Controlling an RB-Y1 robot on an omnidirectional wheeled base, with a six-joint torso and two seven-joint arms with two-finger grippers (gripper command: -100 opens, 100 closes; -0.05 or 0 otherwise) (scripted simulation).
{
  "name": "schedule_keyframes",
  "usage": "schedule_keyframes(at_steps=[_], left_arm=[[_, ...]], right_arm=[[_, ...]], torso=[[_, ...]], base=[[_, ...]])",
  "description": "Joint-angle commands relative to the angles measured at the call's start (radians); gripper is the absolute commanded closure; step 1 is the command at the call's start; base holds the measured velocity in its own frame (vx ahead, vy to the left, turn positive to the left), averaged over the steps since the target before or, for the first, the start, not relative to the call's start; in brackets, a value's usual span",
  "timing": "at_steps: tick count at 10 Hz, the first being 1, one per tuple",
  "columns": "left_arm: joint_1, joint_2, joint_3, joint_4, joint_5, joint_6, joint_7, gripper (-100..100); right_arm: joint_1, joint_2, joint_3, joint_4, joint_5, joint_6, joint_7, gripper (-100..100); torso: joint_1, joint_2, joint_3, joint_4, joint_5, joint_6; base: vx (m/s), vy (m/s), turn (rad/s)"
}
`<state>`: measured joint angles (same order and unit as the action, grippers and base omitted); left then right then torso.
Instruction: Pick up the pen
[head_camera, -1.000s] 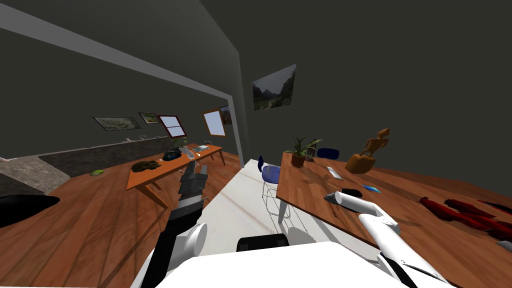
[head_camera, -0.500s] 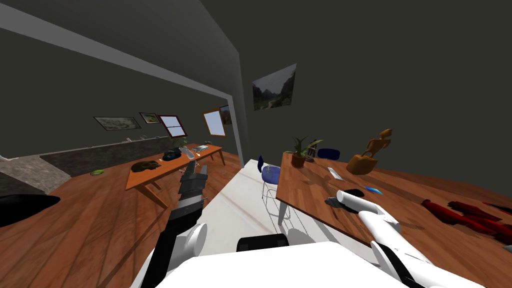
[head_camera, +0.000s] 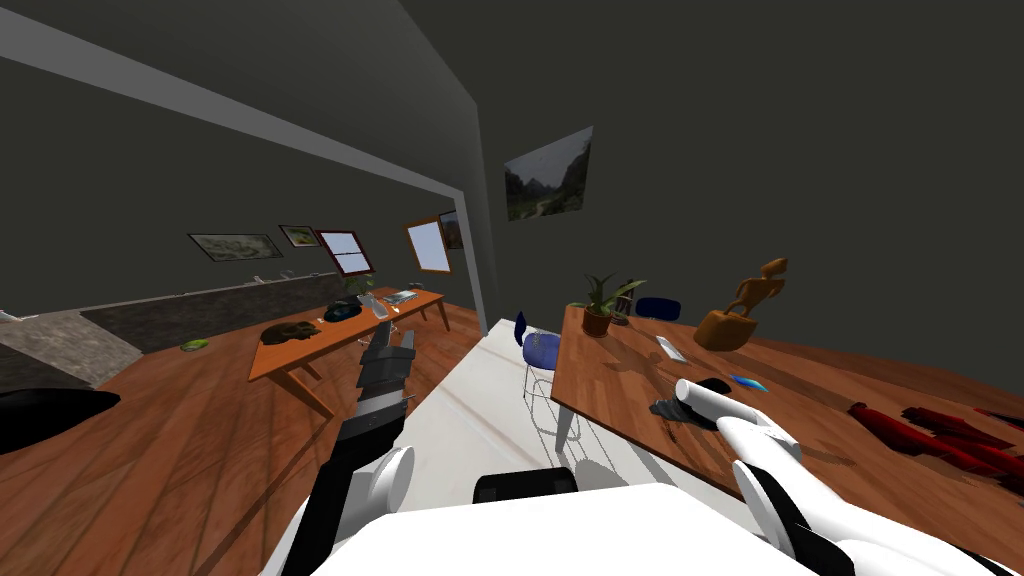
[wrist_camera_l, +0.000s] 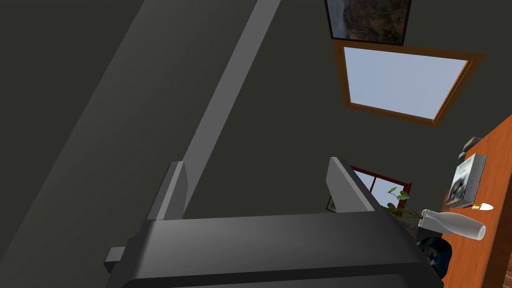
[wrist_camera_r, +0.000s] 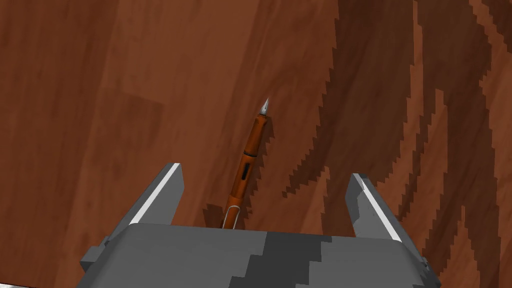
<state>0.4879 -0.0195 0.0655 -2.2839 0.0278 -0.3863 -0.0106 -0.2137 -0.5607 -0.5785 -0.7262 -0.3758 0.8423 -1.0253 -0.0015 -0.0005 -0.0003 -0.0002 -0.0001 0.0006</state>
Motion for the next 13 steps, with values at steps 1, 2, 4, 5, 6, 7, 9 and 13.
schedule_keyframes(at_steps=[1,2,4,5,6,7,9,13], left_arm=[[0.0,0.0,0.0,0.0,0.0,0.0,0.0,0],[0.0,0.0,0.0,0.0,0.0,0.0,0.0,0],[0.0,0.0,0.0,0.0,0.0,0.0,0.0,0],[0.0,0.0,0.0,0.0,0.0,0.0,0.0,0],[0.0,0.0,0.0,0.0,0.0,0.0,0.0,0],[0.0,0.0,0.0,0.0,0.0,0.0,0.0,0],[0.0,0.0,0.0,0.0,0.0,0.0,0.0,0],[0.0,0.0,0.0,0.0,0.0,0.0,0.0,0]], right_arm=[[-0.023,-0.013,-0.015,0.05,-0.01,0.041,-0.032,-100],[-0.023,-0.013,-0.015,0.051,-0.01,0.041,-0.032,-100],[-0.042,-0.025,-0.027,0.092,-0.019,0.071,-0.056,-100],[-0.06,-0.036,-0.038,0.129,-0.026,0.097,-0.077,-100],[-0.076,-0.047,-0.048,0.162,-0.033,0.121,-0.097,-100],[-0.09,-0.057,-0.056,0.191,-0.039,0.141,-0.114,-100],[-0.11,-0.072,-0.069,0.234,-0.048,0.173,-0.14,-100],[-0.104,-0.056,-0.072,0.255,-0.053,0.15,-0.135,-100]], torso=[[0.0,0.0,0.0,0.0,0.0,0.0],[0.0,0.0,0.0,0.0,0.0,0.0],[0.0,0.0,0.0,0.0,0.0,0.0],[0.0,0.0,0.0,0.0,0.0,0.0],[0.0,0.0,0.0,0.0,0.0,0.0],[-0.001,0.0,0.0,0.0,0.0,0.0],[-0.001,0.0,0.0,0.0,0.0,0.0],[0.001,0.001,0.001,0.0,0.0,0.0]], base=[[0.019,-0.025,0.002],[0.013,-0.02,0.003],[0.014,-0.021,0.003],[0.011,-0.024,0.001],[0.016,-0.029,0.004],[0.022,-0.035,0.003],[0.02,-0.033,0.003],[0.016,-0.016,-0.013]])
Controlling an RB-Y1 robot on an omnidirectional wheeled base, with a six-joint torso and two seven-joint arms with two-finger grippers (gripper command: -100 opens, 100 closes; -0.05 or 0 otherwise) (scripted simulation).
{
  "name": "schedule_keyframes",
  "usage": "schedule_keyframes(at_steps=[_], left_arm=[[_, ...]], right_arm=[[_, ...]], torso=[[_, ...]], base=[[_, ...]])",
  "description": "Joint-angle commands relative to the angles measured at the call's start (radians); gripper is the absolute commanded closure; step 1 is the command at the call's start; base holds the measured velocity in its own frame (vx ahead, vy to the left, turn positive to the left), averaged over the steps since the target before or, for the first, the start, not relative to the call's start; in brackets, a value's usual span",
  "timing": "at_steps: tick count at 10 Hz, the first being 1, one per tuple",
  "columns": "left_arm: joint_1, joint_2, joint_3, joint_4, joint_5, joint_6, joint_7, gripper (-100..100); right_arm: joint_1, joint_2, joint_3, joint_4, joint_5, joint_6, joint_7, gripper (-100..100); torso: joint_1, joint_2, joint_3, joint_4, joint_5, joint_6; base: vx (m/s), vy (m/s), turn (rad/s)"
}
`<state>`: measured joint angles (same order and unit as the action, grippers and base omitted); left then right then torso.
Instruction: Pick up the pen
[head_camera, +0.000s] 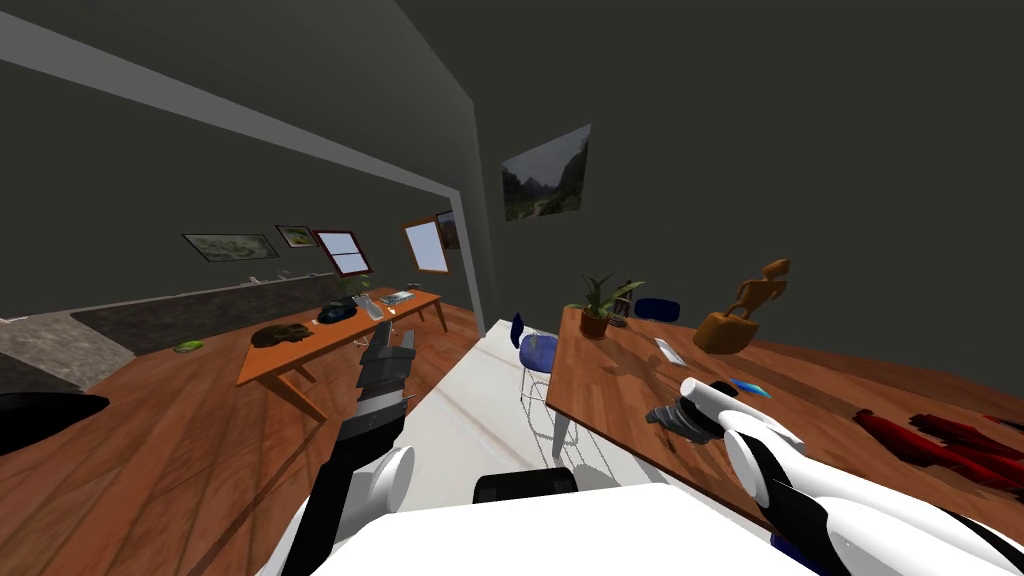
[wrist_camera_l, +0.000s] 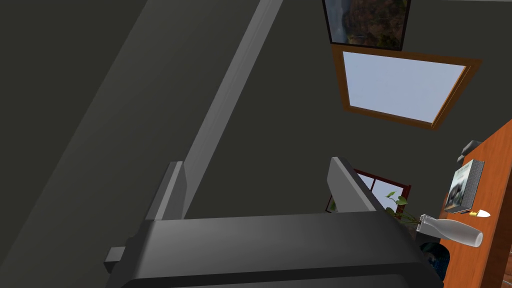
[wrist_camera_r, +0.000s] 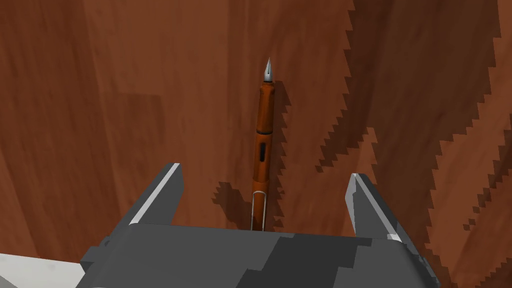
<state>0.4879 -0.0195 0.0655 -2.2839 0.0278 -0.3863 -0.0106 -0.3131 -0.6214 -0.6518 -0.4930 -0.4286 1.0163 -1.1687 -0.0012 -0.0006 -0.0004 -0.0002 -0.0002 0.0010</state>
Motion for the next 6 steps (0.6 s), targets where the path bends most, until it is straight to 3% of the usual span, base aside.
schedule_keyframes(at_steps=[1,3,4,5,6], left_arm=[[0.0,0.0,0.0,0.0,0.0,0.0,0.0,0],[0.0,0.0,0.0,0.0,0.0,0.0,0.0,0],[0.0,0.0,0.0,0.0,0.0,0.0,0.0,0],[0.0,0.0,0.0,0.0,0.0,0.0,0.0,0],[0.0,0.0,0.0,0.0,0.0,0.0,0.0,0]], right_arm=[[-0.002,0.009,0.002,0.024,0.0,-0.03,0.011,-100],[0.006,0.027,0.003,0.033,-0.001,-0.057,0.019,-100],[0.002,0.02,0.003,0.028,0.0,-0.043,0.014,-100],[0.003,0.021,0.003,0.029,0.0,-0.047,0.015,100],[0.003,0.021,0.003,0.029,0.0,-0.047,0.015,100]], torso=[[0.0,0.0,0.0,0.0,0.0,0.0],[-0.001,-0.002,-0.001,0.0,0.0,0.0],[-0.001,-0.002,-0.001,0.0,0.0,0.0],[0.0,0.0,0.0,0.0,0.0,0.0],[0.001,0.001,0.0,0.0,0.0,0.0]], base=[[0.056,-0.03,-0.04],[0.048,-0.032,-0.019],[0.021,-0.018,-0.005],[0.0,0.0,0.0],[0.0,0.0,0.0]])
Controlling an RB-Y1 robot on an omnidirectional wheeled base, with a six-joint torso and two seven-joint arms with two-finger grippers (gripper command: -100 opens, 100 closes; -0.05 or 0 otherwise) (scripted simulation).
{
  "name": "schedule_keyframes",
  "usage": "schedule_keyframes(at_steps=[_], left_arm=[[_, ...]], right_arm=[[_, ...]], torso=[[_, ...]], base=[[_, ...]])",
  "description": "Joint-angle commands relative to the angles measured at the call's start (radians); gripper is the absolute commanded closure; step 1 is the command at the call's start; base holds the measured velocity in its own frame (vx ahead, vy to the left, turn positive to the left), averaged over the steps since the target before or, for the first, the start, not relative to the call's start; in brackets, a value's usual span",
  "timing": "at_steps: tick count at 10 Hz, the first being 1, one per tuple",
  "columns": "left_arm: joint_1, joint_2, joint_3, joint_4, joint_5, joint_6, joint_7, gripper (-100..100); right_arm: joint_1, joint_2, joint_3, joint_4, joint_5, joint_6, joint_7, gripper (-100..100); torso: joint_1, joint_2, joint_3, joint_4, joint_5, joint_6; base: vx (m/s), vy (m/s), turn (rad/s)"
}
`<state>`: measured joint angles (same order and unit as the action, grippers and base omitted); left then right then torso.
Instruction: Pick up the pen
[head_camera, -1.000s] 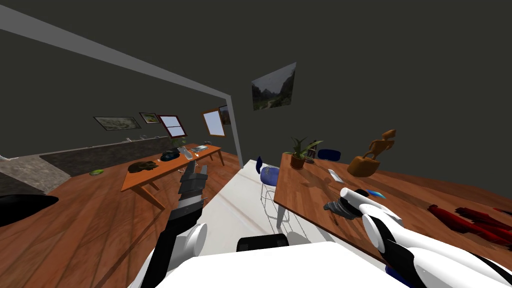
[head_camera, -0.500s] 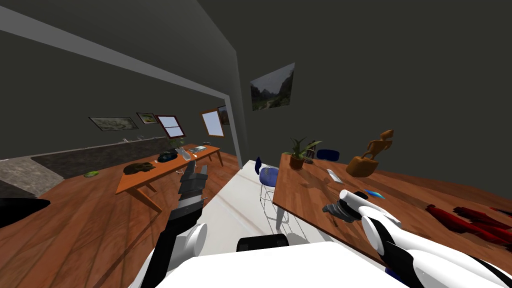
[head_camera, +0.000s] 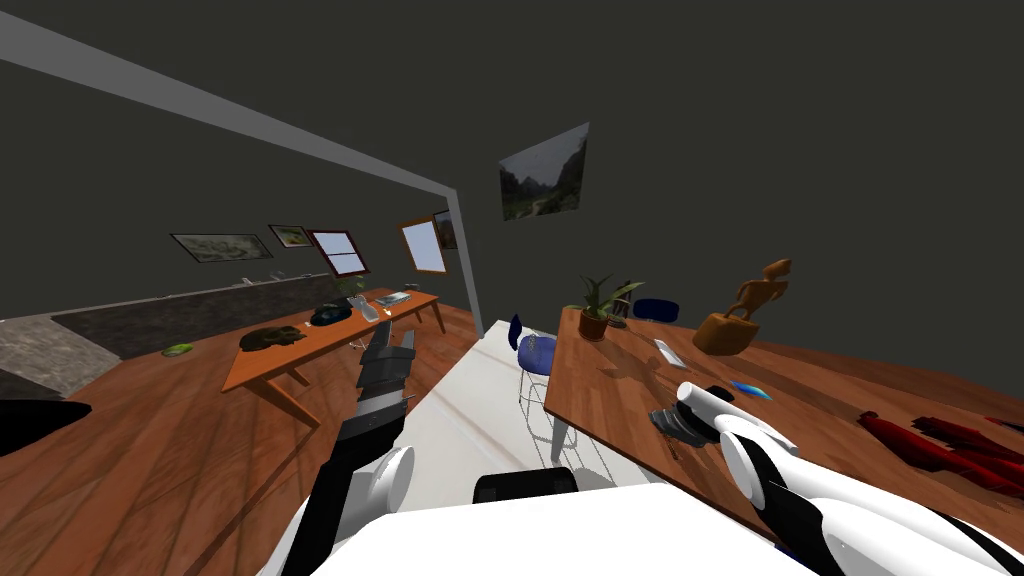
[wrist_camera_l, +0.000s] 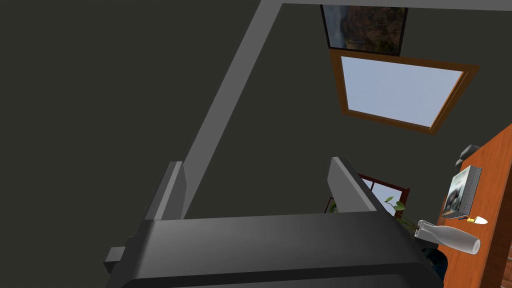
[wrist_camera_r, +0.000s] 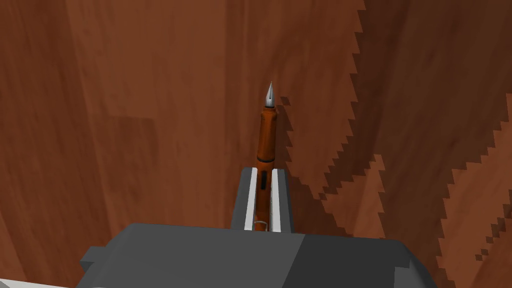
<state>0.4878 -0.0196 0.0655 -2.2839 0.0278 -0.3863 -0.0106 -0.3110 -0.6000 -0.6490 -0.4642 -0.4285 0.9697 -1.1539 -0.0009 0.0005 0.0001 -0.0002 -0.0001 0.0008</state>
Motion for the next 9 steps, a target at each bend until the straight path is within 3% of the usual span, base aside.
schedule_keyframes(at_steps=[1,3,4,5,7,8,9], left_arm=[[0.0,0.0,0.0,0.0,0.0,0.0,0.0,0],[0.0,0.0,0.0,0.0,0.0,0.0,0.0,0],[0.0,0.0,0.0,0.0,0.0,0.0,0.0,0],[0.0,0.0,0.0,0.0,0.0,0.0,0.0,0],[0.0,0.0,0.0,0.0,0.0,0.0,0.0,0],[0.0,0.0,0.0,0.0,0.0,0.0,0.0,0],[0.0,0.0,0.0,0.0,0.0,0.0,0.0,0]], right_arm=[[0.0,0.0,0.0,0.0,0.0,0.0,0.0,100],[0.0,0.0,0.0,0.0,0.0,0.0,0.0,100],[0.0,0.0,0.0,0.0,0.0,0.0,0.0,0],[-0.008,-0.021,-0.002,-0.009,0.0,0.03,-0.008,100],[-0.017,-0.038,-0.003,-0.018,0.001,0.056,-0.017,100],[-0.017,-0.037,-0.003,-0.006,-0.001,0.04,-0.008,100],[-0.017,-0.037,-0.003,-0.01,-0.001,0.046,-0.011,0]], torso=[[0.0,0.0,0.0,0.0,0.0,0.0],[-0.001,0.0,0.0,0.0,0.0,0.0],[-0.001,0.0,0.0,0.0,0.0,0.0],[-0.001,0.0,0.0,0.0,0.0,0.0],[0.002,0.004,0.002,0.001,0.001,0.0],[0.003,0.005,0.003,0.001,0.001,0.0],[0.001,0.003,0.002,0.001,0.0,0.0]], base=[[0.0,0.0,0.0],[0.0,0.0,0.0],[0.0,0.0,0.0],[-0.035,0.03,0.052],[-0.07,0.043,0.042],[-0.031,0.017,0.0],[-0.006,0.004,-0.002]])
